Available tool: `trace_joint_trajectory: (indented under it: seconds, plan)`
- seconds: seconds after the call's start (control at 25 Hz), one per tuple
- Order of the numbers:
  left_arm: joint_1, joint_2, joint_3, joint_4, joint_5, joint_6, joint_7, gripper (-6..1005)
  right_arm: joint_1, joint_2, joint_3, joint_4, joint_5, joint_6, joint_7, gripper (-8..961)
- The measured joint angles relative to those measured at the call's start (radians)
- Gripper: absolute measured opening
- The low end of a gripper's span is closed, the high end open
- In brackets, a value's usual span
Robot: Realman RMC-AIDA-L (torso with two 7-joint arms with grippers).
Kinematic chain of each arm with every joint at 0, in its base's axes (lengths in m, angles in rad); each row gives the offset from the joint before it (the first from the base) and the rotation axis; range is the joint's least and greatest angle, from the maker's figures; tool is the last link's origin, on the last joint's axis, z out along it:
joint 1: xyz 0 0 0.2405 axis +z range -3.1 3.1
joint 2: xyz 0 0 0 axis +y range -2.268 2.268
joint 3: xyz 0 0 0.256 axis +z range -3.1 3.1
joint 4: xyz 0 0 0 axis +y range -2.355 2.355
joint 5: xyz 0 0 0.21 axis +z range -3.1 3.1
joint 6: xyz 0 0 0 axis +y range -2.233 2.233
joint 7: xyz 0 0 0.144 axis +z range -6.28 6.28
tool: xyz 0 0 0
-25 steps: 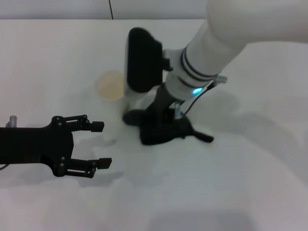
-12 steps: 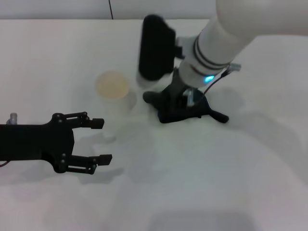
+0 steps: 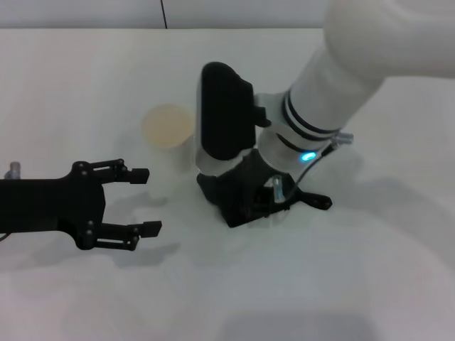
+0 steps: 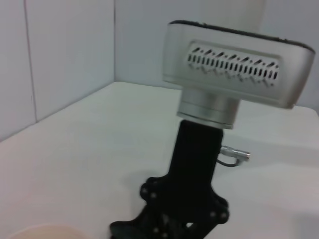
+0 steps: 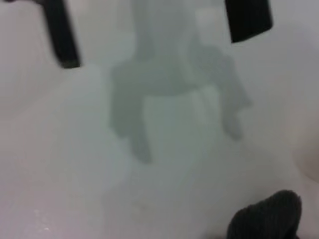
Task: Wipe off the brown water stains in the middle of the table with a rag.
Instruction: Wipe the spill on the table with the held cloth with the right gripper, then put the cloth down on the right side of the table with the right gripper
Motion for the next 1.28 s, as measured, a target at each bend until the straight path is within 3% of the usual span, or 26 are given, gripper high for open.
trace_joint_trajectory:
  seconds: [0.12,0.32,0.8,1.28]
  plan:
    - [0.005,0.006,-0.002,0.001,-0.007,0.000,0.002,876,-0.077,-0.004,0.064,-0.045,-0.009,-0.012,-0.058,58]
    - [0.004,0.010,-0.002,-0.001,-0.008,-0.001,0.011,876,-0.212,-0.010,0.280,-0.088,-0.012,-0.115,-0.213,57]
    - [0.001,0.010,-0.003,-0.009,-0.011,-0.007,0.023,875,-0.401,-0.014,0.632,-0.145,-0.058,-0.325,-0.438,57]
    - [-0.003,0.005,0.000,-0.013,-0.011,-0.010,0.024,875,-0.438,-0.016,0.684,-0.133,0.027,-0.356,-0.504,96]
